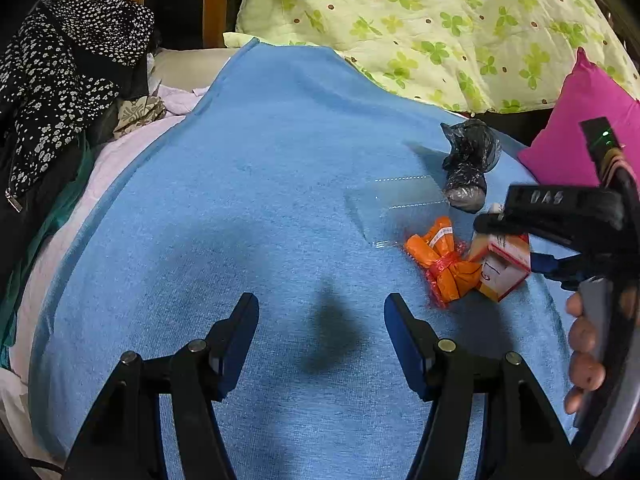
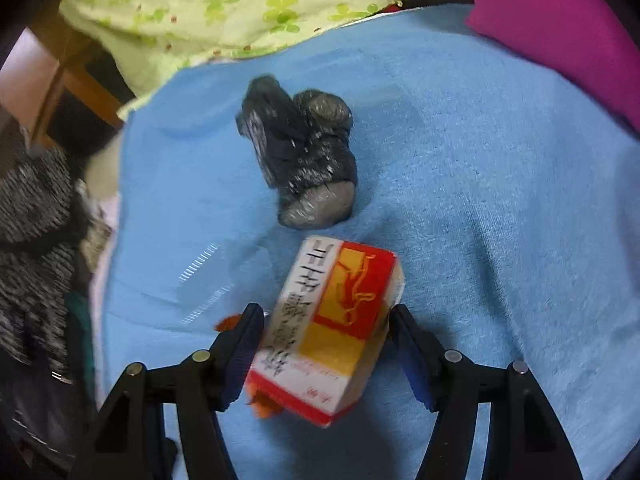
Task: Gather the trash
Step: 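Grasp the red-and-white medicine box with the right tool while the left tool grasps the orange netted bundle, then lift the medicine box with the right tool while the left tool lifts the orange bundle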
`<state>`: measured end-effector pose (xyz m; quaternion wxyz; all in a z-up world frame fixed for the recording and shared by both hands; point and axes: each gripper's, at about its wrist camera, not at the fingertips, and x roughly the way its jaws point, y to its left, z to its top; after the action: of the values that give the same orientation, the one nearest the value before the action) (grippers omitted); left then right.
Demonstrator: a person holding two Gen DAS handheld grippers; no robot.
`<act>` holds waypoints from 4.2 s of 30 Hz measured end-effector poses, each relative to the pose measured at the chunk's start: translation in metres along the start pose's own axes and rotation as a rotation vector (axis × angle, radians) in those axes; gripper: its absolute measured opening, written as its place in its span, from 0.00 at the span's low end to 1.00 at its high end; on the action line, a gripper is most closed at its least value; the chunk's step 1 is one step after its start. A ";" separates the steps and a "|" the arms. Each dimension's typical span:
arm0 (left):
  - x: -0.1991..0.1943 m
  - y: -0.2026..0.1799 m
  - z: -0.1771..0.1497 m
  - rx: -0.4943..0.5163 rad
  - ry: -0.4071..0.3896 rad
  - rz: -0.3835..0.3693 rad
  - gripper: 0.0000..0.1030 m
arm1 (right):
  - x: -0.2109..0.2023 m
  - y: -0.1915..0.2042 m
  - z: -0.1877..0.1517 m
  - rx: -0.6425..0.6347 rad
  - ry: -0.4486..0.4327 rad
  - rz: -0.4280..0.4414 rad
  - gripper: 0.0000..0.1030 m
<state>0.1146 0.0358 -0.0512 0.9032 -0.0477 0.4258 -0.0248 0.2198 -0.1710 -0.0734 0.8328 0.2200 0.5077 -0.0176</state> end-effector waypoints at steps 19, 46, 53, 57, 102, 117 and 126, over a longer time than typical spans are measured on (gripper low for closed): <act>0.013 -0.046 0.006 0.002 0.011 -0.207 0.64 | -0.058 -0.092 -0.008 0.017 -0.072 0.032 0.57; 0.051 -0.089 0.008 0.034 0.043 -0.095 0.47 | -0.091 -0.139 -0.024 -0.004 -0.117 0.072 0.57; 0.048 -0.094 0.005 0.071 0.040 -0.113 0.31 | -0.086 -0.138 -0.024 -0.009 -0.109 0.065 0.57; 0.046 -0.095 0.004 0.080 0.033 -0.120 0.30 | -0.086 -0.136 -0.024 -0.014 -0.107 0.066 0.57; 0.042 -0.043 0.001 0.013 0.109 -0.240 0.30 | -0.080 -0.129 -0.047 -0.134 -0.015 -0.043 0.62; 0.050 -0.051 0.003 0.023 0.099 -0.177 0.28 | -0.080 -0.113 -0.048 -0.160 -0.121 -0.069 0.49; 0.022 -0.060 -0.009 0.105 0.030 -0.154 0.28 | -0.100 -0.069 -0.067 -0.227 -0.274 0.032 0.49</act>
<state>0.1211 -0.0259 -0.0671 0.8934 -0.0325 0.4326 -0.1171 0.0977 -0.2267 -0.0376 0.9138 0.1282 0.3848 0.0234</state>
